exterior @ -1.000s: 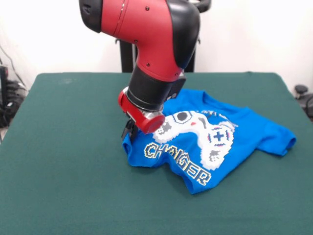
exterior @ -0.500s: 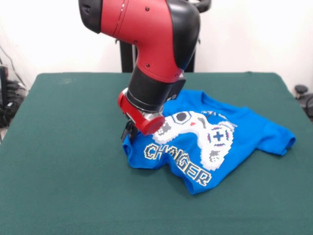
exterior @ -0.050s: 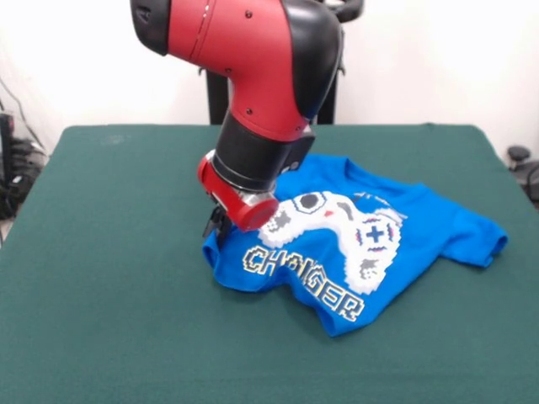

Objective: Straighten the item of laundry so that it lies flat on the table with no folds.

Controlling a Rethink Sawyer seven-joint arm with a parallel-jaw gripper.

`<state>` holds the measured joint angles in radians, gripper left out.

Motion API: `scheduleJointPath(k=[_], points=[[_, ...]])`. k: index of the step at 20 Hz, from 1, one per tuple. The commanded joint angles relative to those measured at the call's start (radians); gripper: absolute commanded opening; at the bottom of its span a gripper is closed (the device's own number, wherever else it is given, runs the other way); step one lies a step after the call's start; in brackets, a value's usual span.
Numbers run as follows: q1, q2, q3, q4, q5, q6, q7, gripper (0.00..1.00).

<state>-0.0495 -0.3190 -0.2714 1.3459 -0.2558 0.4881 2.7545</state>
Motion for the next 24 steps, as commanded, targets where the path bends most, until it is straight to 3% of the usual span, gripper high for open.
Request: scheduleJointPath(k=[1,10,18,19,24], points=[[-0.001,0.057,0.001,0.026,-0.035,0.018,0.019,0.00],[0.031,0.056,-0.061,0.052,-0.040,-0.023,0.051,0.00],[0.064,0.106,-0.104,0.017,-0.035,-0.037,0.082,0.00],[0.063,0.102,-0.101,0.021,-0.031,-0.043,0.067,1.00],[0.085,0.063,-0.082,0.041,0.045,-0.020,0.133,1.00]])
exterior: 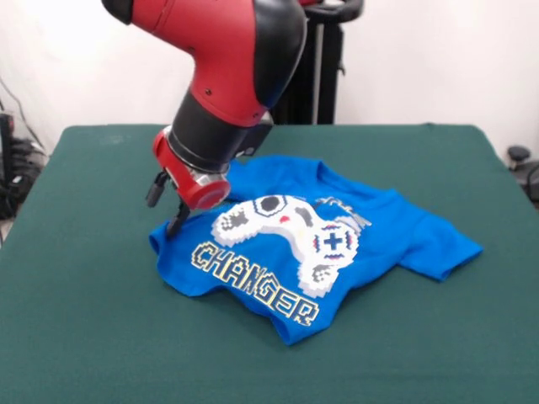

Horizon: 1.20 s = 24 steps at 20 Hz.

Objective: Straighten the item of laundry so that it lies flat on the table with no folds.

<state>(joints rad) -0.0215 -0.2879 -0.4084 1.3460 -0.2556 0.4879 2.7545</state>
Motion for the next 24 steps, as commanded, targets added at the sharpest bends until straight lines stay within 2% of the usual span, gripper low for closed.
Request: scheduleJointPath(k=[1,4,10,15,19,24], points=[[0.060,0.019,0.067,0.038,0.056,-0.005,0.128,1.00],[0.049,-0.010,0.134,0.027,0.103,0.038,0.104,1.00],[0.042,-0.002,0.205,0.002,0.183,0.134,0.079,1.00],[0.060,-0.032,0.224,0.046,0.240,0.236,0.070,1.00],[0.074,-0.078,0.230,0.123,0.241,0.235,0.042,1.00],[0.051,-0.117,0.264,0.232,0.230,0.176,-0.006,1.00]])
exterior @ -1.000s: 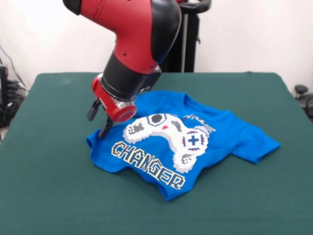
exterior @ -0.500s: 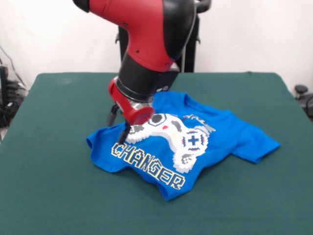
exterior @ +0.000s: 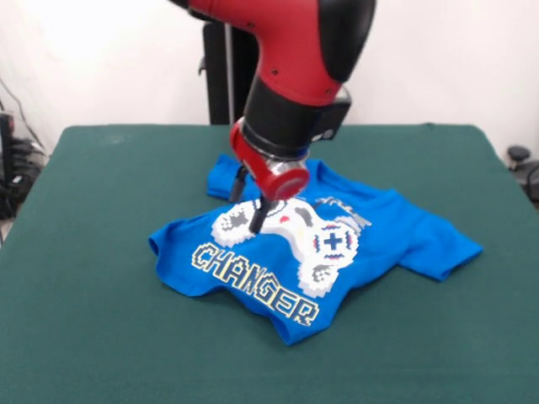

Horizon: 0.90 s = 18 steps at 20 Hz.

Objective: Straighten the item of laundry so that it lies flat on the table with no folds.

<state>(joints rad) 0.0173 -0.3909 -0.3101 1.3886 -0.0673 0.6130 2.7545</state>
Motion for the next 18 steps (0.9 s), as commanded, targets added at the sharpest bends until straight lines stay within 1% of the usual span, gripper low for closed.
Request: scheduleJointPath(k=[1,4,8,11,15,18], points=[[0.012,-0.020,0.168,0.205,0.035,0.044,-0.008,1.00],[0.014,-0.041,0.172,0.253,0.022,0.019,-0.004,1.00],[-0.017,-0.080,0.211,0.332,0.015,-0.016,-0.041,1.00],[-0.036,-0.104,0.233,0.369,0.009,-0.005,-0.066,1.00],[-0.060,-0.110,0.262,0.401,-0.004,0.001,-0.087,1.00],[-0.083,-0.128,0.293,0.449,-0.010,-0.006,-0.103,1.00]])
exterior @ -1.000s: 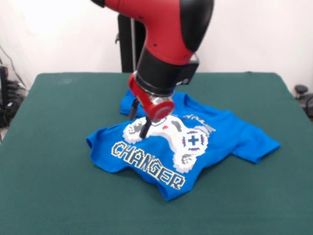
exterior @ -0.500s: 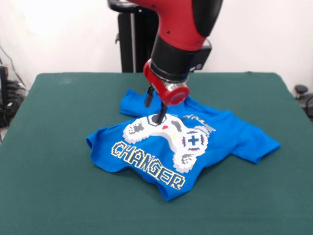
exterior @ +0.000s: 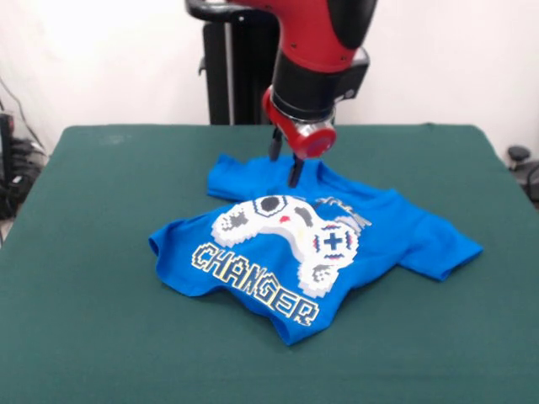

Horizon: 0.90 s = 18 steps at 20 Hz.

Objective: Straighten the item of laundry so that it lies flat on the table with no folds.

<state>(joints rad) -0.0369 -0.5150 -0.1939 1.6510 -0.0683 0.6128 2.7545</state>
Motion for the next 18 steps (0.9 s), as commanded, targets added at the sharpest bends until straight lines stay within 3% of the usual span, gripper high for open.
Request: scheduleJointPath(k=[1,13,18], points=[[-0.033,-0.009,0.185,0.198,-0.014,-0.002,-0.106,1.00],[-0.080,0.099,0.256,0.193,-0.106,-0.069,-0.140,1.00],[-0.061,0.149,0.237,0.164,-0.162,-0.076,-0.096,1.00]])
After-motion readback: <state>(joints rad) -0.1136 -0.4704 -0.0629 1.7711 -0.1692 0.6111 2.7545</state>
